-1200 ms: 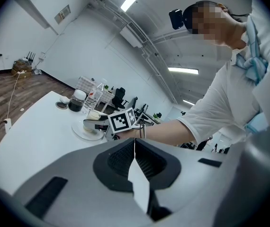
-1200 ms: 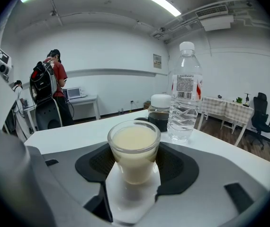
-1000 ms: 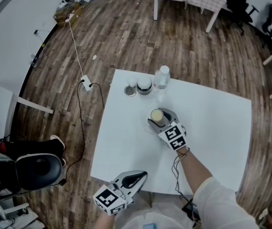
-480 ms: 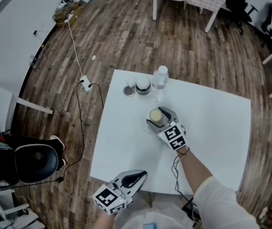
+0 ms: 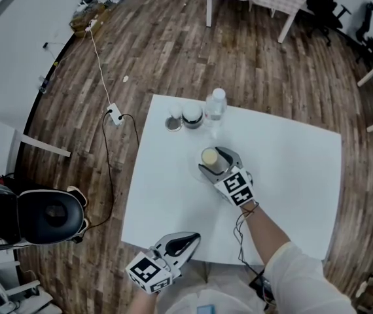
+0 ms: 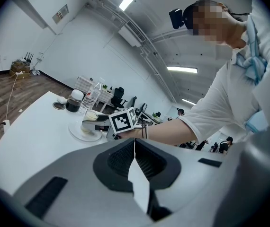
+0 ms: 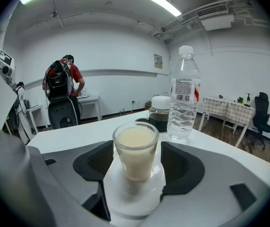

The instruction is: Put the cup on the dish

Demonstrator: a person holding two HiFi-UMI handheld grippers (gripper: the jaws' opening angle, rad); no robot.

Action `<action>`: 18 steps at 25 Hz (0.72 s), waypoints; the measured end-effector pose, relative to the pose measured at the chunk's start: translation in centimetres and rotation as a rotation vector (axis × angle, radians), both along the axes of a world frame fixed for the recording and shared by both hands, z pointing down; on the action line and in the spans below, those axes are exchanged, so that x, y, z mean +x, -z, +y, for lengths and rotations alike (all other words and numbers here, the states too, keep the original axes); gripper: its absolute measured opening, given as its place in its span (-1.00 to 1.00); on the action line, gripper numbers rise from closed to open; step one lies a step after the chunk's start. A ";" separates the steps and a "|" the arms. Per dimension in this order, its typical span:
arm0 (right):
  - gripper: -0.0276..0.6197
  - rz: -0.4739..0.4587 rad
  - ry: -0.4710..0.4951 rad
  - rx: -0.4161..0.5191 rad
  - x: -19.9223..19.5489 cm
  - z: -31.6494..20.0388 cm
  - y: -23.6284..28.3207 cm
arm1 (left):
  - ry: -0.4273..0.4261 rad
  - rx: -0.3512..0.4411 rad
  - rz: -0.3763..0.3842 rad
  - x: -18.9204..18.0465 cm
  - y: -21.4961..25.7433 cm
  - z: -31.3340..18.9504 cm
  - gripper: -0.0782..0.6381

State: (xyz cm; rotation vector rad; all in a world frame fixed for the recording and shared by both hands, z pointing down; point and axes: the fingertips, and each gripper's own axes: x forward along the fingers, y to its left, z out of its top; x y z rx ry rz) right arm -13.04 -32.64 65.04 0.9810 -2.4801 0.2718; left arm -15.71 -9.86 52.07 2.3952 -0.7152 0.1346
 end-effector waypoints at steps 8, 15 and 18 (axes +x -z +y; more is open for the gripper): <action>0.05 -0.002 -0.006 -0.004 0.9 0.9 0.0 | -0.012 0.009 -0.008 1.0 0.1 0.5 -0.78; 0.05 -0.008 -0.020 0.001 2.0 1.4 0.6 | -0.021 0.016 -0.007 1.9 0.5 0.9 -0.78; 0.05 -0.017 -0.022 0.000 2.2 1.8 0.8 | -0.024 0.018 -0.008 2.3 0.6 1.2 -0.78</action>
